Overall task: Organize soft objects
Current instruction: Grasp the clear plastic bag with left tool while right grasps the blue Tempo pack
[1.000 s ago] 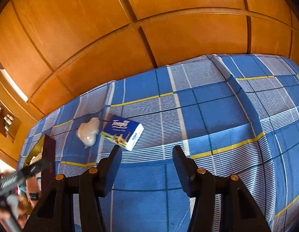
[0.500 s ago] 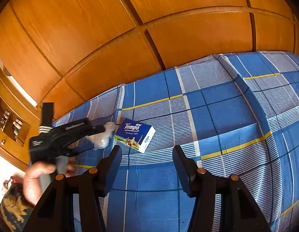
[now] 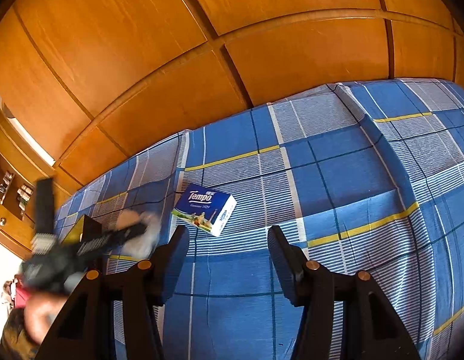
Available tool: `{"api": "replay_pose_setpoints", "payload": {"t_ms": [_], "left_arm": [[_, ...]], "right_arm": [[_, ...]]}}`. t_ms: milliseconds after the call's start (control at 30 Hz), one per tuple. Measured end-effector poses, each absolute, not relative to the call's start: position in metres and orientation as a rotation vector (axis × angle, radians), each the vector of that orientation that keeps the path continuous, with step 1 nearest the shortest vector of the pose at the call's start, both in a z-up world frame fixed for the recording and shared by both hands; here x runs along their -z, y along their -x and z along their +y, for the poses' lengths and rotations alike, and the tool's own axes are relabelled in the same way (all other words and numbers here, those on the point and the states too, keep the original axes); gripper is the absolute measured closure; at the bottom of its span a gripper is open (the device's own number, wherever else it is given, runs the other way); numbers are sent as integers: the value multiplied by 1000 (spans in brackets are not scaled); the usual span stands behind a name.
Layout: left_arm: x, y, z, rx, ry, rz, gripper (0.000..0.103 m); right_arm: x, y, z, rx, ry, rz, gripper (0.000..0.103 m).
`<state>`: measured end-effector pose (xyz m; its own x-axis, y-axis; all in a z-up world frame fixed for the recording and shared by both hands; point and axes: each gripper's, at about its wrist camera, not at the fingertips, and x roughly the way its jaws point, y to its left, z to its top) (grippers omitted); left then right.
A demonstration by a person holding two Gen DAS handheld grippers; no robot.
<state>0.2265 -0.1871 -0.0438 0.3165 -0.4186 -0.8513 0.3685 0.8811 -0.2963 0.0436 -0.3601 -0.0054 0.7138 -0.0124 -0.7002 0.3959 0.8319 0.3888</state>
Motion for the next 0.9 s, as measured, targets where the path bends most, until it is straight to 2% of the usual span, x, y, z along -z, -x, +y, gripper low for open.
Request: {"api": "replay_pose_setpoints", "payload": {"t_ms": [167, 367, 433, 533, 600, 900], "left_arm": [[38, -161, -176, 690, -96, 1095, 59], [62, -116, -169, 758, -204, 1121, 60], [67, -110, -166, 764, -213, 1118, 60], [68, -108, -168, 766, -209, 1108, 60], [70, -109, -167, 762, -196, 1117, 60], [74, -111, -159, 760, -129, 1140, 60]], "right_arm": [[14, -48, -356, 242, -522, 793, 48], [22, -61, -337, 165, -416, 851, 48], [21, -70, -331, 132, -364, 868, 47], [19, -90, -323, 83, -248, 897, 40], [19, -106, -317, 49, -177, 922, 30], [43, -176, -306, 17, 85, 1056, 29]]}}
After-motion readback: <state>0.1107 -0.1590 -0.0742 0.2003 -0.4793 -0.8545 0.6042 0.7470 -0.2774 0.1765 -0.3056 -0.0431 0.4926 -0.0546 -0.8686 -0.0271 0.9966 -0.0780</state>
